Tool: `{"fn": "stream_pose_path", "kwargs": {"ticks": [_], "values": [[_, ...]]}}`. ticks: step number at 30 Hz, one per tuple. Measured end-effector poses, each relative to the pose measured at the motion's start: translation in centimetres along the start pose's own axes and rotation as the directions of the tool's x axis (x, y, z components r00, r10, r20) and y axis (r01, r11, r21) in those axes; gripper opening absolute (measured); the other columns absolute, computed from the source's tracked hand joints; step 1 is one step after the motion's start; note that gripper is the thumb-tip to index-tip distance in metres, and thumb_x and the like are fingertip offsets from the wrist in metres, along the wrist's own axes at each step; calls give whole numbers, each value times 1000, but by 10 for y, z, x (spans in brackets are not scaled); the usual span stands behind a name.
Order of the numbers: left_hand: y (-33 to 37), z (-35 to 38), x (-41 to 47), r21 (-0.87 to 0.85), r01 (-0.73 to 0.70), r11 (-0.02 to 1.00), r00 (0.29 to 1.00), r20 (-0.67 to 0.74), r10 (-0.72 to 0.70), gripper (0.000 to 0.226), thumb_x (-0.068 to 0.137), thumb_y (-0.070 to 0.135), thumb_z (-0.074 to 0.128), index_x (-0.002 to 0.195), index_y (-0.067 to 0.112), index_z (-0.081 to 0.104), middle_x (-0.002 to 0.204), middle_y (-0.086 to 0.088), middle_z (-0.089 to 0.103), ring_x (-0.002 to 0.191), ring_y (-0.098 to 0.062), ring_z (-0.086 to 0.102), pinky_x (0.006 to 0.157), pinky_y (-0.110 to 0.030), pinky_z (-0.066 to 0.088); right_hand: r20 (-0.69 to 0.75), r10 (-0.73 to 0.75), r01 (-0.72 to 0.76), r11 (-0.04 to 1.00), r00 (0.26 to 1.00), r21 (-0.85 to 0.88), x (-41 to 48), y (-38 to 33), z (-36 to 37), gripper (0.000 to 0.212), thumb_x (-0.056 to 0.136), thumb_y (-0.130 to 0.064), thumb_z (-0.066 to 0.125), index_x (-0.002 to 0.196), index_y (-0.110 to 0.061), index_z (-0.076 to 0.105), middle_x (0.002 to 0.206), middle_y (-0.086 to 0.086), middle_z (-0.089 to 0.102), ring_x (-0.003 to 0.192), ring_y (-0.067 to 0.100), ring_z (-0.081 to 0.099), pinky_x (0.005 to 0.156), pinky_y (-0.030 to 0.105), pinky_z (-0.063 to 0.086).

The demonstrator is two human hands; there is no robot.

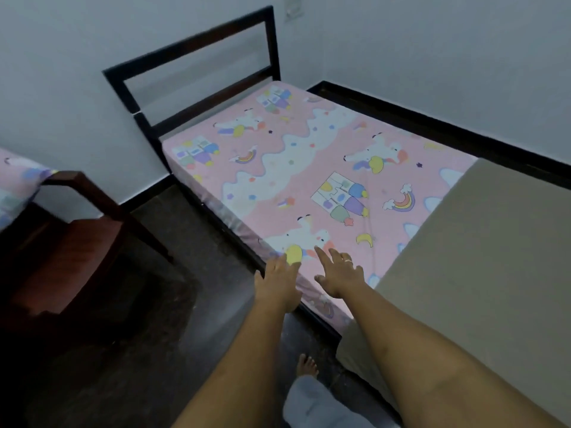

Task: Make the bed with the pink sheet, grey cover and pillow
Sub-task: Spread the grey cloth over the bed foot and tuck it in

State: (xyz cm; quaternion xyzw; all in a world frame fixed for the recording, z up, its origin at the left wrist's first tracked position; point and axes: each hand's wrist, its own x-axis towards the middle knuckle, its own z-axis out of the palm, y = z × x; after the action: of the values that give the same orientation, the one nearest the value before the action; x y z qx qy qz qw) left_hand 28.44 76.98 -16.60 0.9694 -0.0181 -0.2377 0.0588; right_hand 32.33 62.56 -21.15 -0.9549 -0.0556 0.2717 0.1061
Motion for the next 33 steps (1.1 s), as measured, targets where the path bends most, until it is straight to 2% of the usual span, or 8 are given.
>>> {"fn": "stream_pose_path", "kwargs": {"ticks": [3,8,12,15,21,26,30,33], "values": [[-27,-29,54,57,-59,997,995,83,55,64,94,31,49,149,31,17,159,-1,0,146,-24,-6,115,-55,10,37,31,-33,998,999,59,51,-18,-24,69,99,-44,37,150,-38,-9,160,-4,-5,146,26,1,112,52,18],[-68,-83,142,49,-39,998,996,81,35,63,96,37,46,150,30,14,159,0,-1,146,-23,-6,114,-52,14,-4,56,-56,995,998,78,131,-40,-74,68,100,-43,36,150,-36,-8,160,-3,-2,146,27,2,112,52,17],[-67,-98,200,94,-117,989,984,145,102,62,97,41,44,150,30,13,160,-1,-3,146,-24,-7,116,-52,10,-47,80,-73,989,996,132,175,-45,-94,66,100,-44,36,151,-37,-5,160,-2,1,147,26,4,113,52,17],[-54,-96,248,102,-217,971,963,188,195,62,97,42,43,150,30,13,160,-1,-3,147,-24,-8,115,-51,9,-48,158,-150,979,986,135,198,-30,-91,65,100,-44,35,151,-37,-5,161,-1,1,147,26,5,113,51,17],[-31,-72,341,137,-503,853,846,278,454,61,97,38,45,149,30,15,160,1,-2,147,-22,-6,115,-50,12,-13,422,-405,877,906,258,238,14,-46,63,100,-44,33,151,-36,-1,160,-2,4,145,25,11,112,47,23],[-36,-27,418,192,-627,755,763,345,547,61,97,36,43,150,28,14,160,1,0,147,-21,-4,115,-49,15,-18,548,-518,800,836,303,288,36,21,60,99,-47,32,152,-33,7,159,-1,11,142,24,21,109,42,31],[-34,25,469,249,-701,668,712,309,631,61,98,36,40,151,29,9,160,2,1,147,-20,-2,115,-48,14,-149,604,-533,775,783,341,323,62,64,59,92,-49,28,142,-21,44,144,8,47,125,31,52,95,51,44],[-15,64,505,259,-747,612,664,244,707,63,99,36,37,151,29,4,160,2,4,147,-20,2,114,-48,15,-260,649,-574,757,715,311,338,88,99,60,91,-49,29,140,-19,46,143,5,48,127,28,51,100,50,40]]}}
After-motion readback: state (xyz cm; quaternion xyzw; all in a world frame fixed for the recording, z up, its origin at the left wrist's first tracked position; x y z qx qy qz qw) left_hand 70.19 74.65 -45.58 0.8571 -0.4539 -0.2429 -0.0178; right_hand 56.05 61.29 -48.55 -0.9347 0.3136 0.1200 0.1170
